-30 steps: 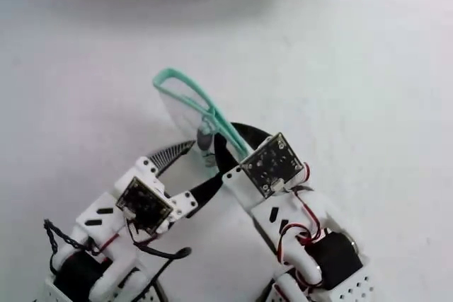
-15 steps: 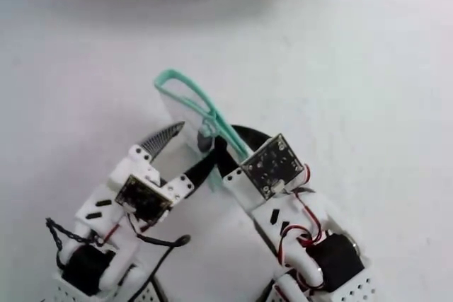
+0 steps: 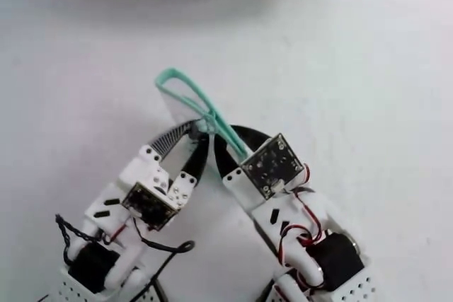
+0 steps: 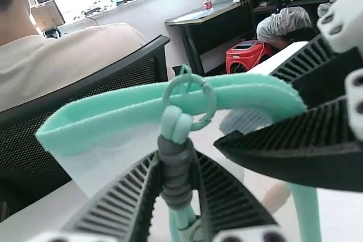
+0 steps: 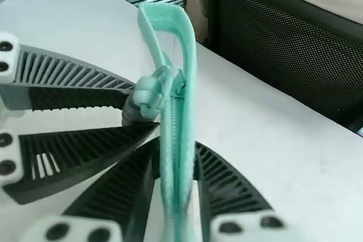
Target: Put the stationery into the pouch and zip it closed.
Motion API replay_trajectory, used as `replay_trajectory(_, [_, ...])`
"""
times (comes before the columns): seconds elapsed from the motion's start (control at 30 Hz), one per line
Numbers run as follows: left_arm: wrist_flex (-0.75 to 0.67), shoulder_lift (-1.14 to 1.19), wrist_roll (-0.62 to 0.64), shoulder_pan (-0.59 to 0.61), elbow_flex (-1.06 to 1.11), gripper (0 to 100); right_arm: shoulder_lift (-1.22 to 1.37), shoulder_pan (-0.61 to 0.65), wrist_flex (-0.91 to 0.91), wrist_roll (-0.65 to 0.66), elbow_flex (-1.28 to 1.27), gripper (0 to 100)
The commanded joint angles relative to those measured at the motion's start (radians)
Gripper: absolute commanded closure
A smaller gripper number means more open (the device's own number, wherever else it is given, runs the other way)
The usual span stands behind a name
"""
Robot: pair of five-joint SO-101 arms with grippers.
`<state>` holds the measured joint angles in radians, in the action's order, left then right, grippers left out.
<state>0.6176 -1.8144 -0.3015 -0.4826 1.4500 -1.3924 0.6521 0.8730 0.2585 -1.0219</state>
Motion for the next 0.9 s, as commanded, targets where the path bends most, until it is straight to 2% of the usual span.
replay_trajectory(0.0, [-0.023, -0.008, -0.005, 0.007, -0.071, 98, 0.005, 0.028, 0.015, 0.005, -0.021, 97.7])
replay_trajectory(0.17, [-0.021, -0.005, -0.005, 0.047, -0.178, 98, 0.005, 0.027, 0.015, 0.041, -0.043, 97.7])
replay_trajectory(0.4, [-0.032, -0.004, -0.006, 0.213, -0.235, 98, 0.004, -0.035, 0.021, 0.044, -0.052, 97.7])
replay_trajectory(0.63, [-0.071, 0.093, -0.107, 0.357, -0.241, 98, 0.004, -0.036, 0.015, 0.037, -0.066, 97.7])
replay_trajectory(0.87, [-0.287, 0.341, -0.103, 0.515, -0.249, 98, 0.004, -0.036, 0.015, 0.037, -0.075, 97.7])
